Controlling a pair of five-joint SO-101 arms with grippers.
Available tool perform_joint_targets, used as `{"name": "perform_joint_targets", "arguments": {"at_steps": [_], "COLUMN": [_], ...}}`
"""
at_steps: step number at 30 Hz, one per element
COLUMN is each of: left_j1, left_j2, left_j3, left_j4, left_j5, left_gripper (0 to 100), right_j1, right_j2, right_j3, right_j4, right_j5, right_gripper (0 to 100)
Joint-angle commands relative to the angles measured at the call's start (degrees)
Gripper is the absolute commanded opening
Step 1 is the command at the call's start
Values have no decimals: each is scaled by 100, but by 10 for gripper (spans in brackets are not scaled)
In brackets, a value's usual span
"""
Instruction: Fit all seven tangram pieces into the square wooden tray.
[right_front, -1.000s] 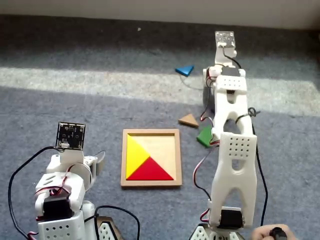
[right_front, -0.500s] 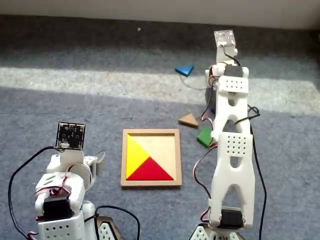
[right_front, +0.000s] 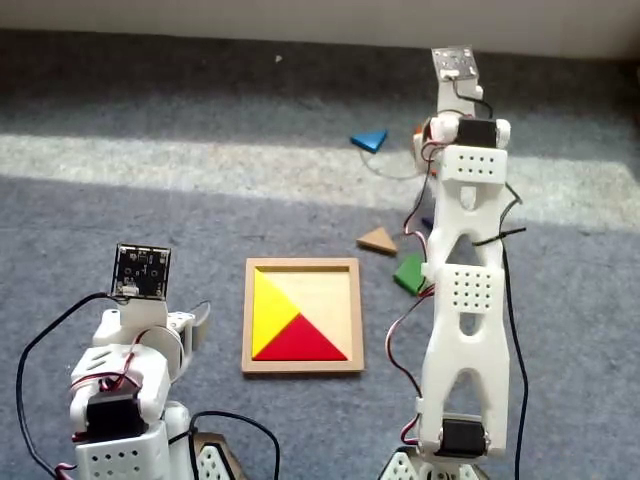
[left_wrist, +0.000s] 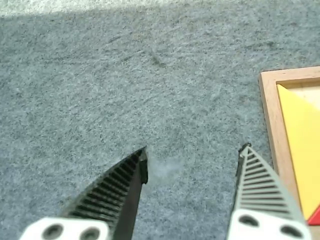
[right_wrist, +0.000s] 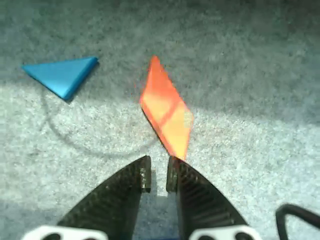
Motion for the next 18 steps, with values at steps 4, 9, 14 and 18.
{"name": "perform_joint_targets", "arguments": {"at_steps": [4,9,14,18], "left_j1": [-57,-57,-57,-57], "left_j2": [-66,-66,-66,-66], "left_j3": [-22,-22,-22,-22], "left_j4": [-88,-88,-79,-79], "left_j5": [18,18,18,18], "left_gripper": [292,292,292,292], "right_j1": [-13,-13,-13,-22], "right_j2": [-171,-163,-119,-57], "right_j3": [-541,-541,-541,-251], "right_j4": [611,567,66,-655], "right_j5": [62,26,9,53], "right_gripper": [29,103,363,400]}}
